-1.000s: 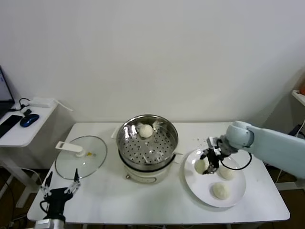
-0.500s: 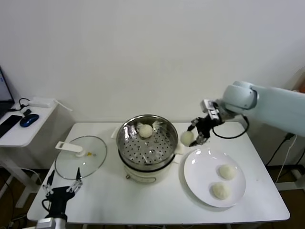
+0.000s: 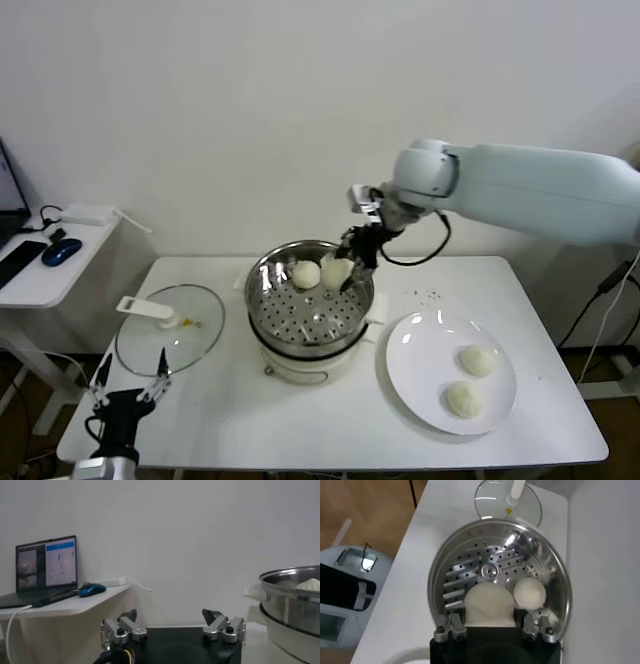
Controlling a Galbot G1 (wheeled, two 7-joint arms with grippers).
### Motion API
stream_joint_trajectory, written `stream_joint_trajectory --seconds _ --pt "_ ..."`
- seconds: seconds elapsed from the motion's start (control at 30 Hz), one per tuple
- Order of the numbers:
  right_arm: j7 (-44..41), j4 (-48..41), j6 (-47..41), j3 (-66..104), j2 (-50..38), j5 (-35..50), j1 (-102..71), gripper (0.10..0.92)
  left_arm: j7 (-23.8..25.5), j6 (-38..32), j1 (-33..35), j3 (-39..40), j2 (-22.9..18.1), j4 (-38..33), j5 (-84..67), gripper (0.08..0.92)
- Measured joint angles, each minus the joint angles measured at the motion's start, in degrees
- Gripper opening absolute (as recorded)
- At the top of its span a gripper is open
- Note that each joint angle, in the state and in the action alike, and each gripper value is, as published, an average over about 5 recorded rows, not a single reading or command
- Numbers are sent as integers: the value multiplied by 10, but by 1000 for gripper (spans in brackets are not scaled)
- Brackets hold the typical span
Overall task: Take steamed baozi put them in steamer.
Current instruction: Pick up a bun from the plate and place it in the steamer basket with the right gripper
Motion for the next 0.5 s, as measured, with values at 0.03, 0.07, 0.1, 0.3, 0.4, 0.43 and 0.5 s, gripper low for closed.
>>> stream_joint_trajectory --seconds 0.03,0.07,0.1,0.3,0.4,0.43,0.5 --pt "1 -11 0 2 14 0 -6 628 0 -1 1 0 -1 -1 0 823" --pt "2 -22 0 3 27 -1 -13 628 0 -1 3 -1 -1 -2 0 823" --pt "3 -34 0 5 40 -2 -20 628 0 -1 4 -1 -2 -4 0 823" --pt "5 -106 4 14 110 -13 -63 628 0 -1 7 -2 -5 -13 -1 823" --pt "6 -138 5 18 138 -20 -84 628 0 0 7 -3 -5 -13 -1 823" --pt "7 -148 5 19 147 -23 -90 628 0 0 7 -4 -5 -13 -2 823" --pt "8 -166 5 22 162 -28 -103 628 0 -1 8 -4 -5 -13 -2 823"
